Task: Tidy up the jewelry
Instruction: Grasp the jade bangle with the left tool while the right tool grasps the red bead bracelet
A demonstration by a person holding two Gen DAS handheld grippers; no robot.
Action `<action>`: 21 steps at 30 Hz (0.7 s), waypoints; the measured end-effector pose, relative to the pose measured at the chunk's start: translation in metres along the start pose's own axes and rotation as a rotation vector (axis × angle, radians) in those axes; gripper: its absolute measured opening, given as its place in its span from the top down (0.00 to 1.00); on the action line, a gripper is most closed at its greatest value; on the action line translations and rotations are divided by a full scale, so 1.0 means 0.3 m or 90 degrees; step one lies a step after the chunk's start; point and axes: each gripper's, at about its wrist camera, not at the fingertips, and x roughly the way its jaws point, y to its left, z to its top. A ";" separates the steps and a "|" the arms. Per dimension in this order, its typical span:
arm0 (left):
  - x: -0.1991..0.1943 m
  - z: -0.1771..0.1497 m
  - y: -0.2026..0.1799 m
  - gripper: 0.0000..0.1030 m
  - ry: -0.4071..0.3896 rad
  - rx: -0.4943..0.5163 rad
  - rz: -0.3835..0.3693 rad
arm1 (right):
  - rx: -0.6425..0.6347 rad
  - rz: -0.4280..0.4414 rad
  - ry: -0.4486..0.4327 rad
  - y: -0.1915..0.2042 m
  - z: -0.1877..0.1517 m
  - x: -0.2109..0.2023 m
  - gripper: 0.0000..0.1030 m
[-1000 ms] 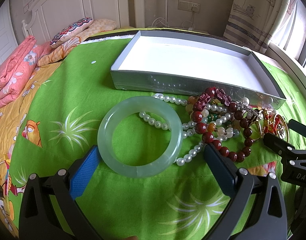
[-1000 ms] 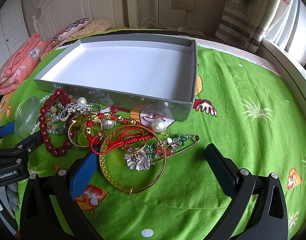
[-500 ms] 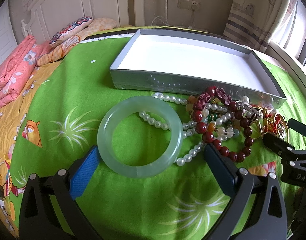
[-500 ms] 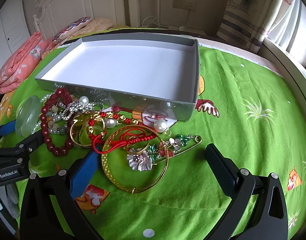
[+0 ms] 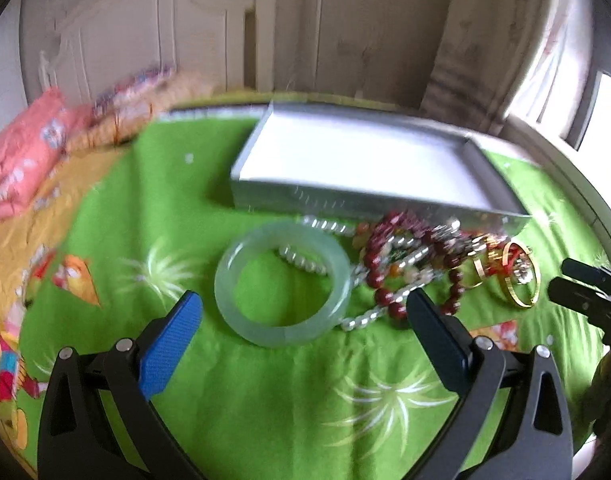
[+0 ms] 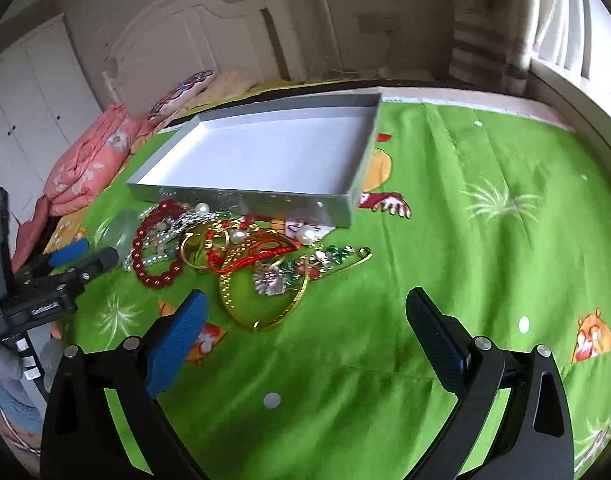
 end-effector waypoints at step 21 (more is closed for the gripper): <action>-0.049 -0.013 -0.014 0.14 -0.020 0.025 -0.082 | -0.105 -0.065 0.008 0.110 -0.023 0.043 0.59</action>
